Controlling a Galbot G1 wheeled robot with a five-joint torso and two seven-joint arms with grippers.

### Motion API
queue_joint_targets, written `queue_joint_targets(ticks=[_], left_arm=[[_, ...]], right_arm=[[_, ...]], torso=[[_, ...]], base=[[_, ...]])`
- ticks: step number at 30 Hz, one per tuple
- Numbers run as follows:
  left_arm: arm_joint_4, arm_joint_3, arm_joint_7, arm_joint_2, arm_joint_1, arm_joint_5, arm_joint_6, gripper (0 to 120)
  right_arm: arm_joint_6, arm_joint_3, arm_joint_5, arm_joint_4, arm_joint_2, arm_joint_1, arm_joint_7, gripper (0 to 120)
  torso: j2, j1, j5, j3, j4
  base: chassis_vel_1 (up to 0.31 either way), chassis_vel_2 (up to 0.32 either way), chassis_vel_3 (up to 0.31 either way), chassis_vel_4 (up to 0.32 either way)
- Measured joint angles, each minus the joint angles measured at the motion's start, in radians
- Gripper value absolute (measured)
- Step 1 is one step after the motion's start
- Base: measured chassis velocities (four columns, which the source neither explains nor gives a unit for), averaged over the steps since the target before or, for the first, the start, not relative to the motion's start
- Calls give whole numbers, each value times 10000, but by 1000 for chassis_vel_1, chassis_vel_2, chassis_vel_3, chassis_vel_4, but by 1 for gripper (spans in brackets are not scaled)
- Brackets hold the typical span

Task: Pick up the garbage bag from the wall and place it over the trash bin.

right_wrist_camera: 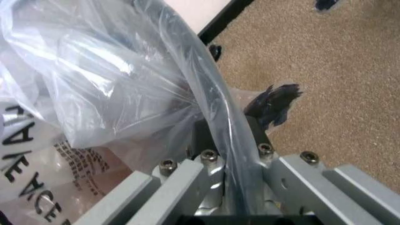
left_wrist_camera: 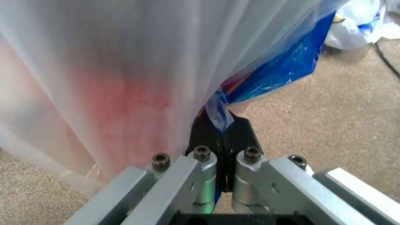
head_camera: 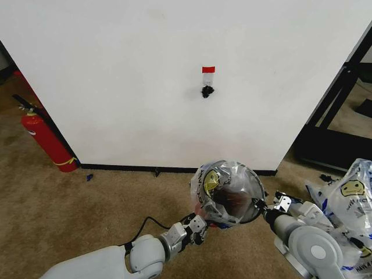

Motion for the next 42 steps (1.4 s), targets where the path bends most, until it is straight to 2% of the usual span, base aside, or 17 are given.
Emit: queue_joint_targets(ticks=[2, 4, 6, 10, 13, 19, 21, 24, 28, 29, 30, 33, 34, 37, 40, 42], left_arm=[[-287, -39, -57, 169, 26, -23, -9, 0], [-621, -64, -312, 457, 92, 23, -123, 10], [-743, -64, -488, 558, 117, 44, -144, 13], [-1120, -70, -858, 1032, 156, 145, -175, 31], [-1219, -67, -864, 1232, 196, 196, -212, 38], [-1519, -109, -624, 1638, 670, 665, -548, 63], [-1568, -117, -589, 1668, 746, 734, -615, 65], [-1900, -222, -380, 1884, 1069, 966, -1039, 79], [-2963, -633, -341, 2282, 1039, 206, -1527, 97], [-2963, -633, -341, 2282, 1039, 206, -1527, 97], [-3230, -783, -537, 2281, 947, -290, -1579, 98], [-3515, -1838, -1423, 1739, 762, -2848, -1511, 100], [-3515, -1838, -1423, 1739, 762, -2848, -1511, 100], [-2919, -3375, -1942, 832, 671, -6228, -806, 100], [-2100, -4580, -2564, 64, 504, -8520, -76, 100], [-1844, -4803, -2698, -101, 467, -8835, 28, 100]], right_arm=[[-2, -2, -85, -135, -1, 20, -120, 0], [-3, -2, -210, -352, -15, 49, -220, 0], [-3, -2, -251, -427, -22, 65, -263, 0], [12, 6, -425, -714, -35, 144, -424, 0], [26, 21, -472, -768, -35, 177, -447, 0], [64, 31, -534, -896, -55, 318, -468, 0], [68, 34, -546, -917, -57, 327, -467, 0], [86, 100, -645, -973, -48, 305, -496, 0], [131, 255, -874, -972, -23, 104, -623, 0], [131, 255, -874, -972, -23, 104, -623, 0], [150, 273, -898, -956, -15, 78, -662, 0], [286, 297, -1002, -878, 22, 14, -871, 0], [286, 297, -1002, -878, 22, 14, -871, 0], [619, 295, -1131, -804, 38, -104, -1554, 0], [751, 296, -1153, -779, 24, -215, -2133, 0], [755, 297, -1157, -811, 13, -229, -2241, 0]], torso=[[1, 0, 0, -1, 0], [0, 0, 1, 0, 0], [0, 0, 0, 0, 0], [0, 0, 0, 0, 0], [0, 0, 0, 0, -1], [0, 0, 0, 0, 1], [0, 0, -1, -1, 1], [0, 0, -1, 0, 2], [0, 0, 2, 0, 1], [0, 0, 2, 0, 1], [0, 0, 2, -1, 1], [1, 0, 1, -1, -1], [1, 0, 1, -1, -1], [0, 0, -1, 0, -1], [0, 0, 1, 0, -2], [1, 1, 0, 0, -1]], base=[[0, 0, 0, 0], [0, 0, 0, 0], [0, 0, 0, 0], [0, 0, 0, 0], [0, 0, 0, 0], [0, 0, 0, 0], [0, 0, 0, 0], [0, 0, 0, 0], [0, 0, 0, 0], [0, 0, 0, 0], [0, 0, 0, 0], [0, 0, 0, 0], [0, 0, 0, 0], [0, 0, 0, 0], [0, 0, 0, 0], [0, 0, 0, 0]])
